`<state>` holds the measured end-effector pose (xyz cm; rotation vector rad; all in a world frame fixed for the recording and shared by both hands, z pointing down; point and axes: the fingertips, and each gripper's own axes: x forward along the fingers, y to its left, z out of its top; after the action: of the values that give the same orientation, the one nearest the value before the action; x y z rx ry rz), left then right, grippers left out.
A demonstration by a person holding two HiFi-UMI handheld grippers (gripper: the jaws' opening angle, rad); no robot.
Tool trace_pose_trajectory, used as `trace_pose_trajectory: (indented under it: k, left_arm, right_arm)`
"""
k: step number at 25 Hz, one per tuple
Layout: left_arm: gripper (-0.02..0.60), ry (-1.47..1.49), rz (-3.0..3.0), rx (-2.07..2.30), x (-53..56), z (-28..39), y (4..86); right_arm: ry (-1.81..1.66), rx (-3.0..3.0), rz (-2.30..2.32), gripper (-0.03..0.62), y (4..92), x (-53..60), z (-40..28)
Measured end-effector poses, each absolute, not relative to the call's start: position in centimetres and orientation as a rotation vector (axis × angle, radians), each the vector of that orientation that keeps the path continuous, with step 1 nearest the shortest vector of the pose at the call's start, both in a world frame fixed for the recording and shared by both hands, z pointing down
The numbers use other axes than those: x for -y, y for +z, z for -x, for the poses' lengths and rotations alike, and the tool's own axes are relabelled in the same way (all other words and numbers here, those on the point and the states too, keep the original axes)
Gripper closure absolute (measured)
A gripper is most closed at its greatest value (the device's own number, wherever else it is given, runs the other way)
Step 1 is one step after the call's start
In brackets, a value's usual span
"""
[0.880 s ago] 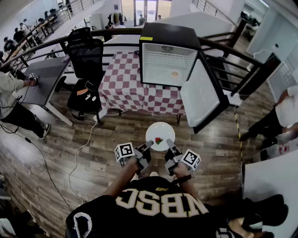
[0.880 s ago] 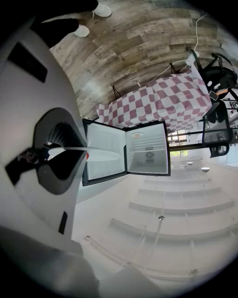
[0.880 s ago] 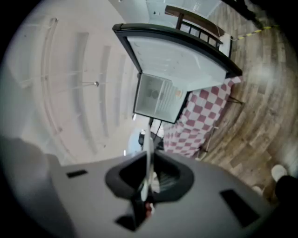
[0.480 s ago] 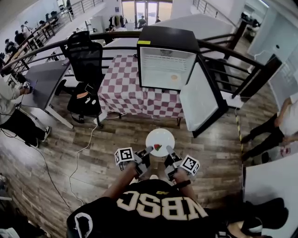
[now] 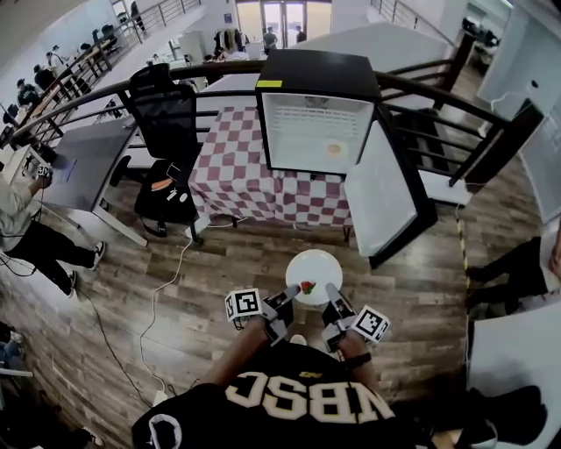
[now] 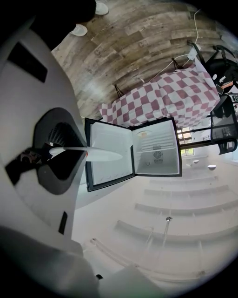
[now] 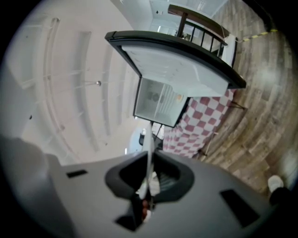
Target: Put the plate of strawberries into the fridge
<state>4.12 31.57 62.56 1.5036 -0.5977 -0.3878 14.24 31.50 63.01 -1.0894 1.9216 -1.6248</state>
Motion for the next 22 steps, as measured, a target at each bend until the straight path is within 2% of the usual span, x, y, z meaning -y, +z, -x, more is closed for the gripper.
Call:
trace_pose_trajectory:
  k: [9, 22]
  left_arm:
    - [0.557, -0.408, -1.446, 0.600, -26.5, -4.0, 63.1]
    - [0.557, -0.371, -1.547, 0.553, -6.8, 2.7, 60.8]
  right_arm:
    - [-1.675, -1.932, 1.073, 0.546, 63.8, -26.2, -13.9]
    - [-1.575, -1.915, 1.128, 0.546, 61.0, -7.0, -7.3]
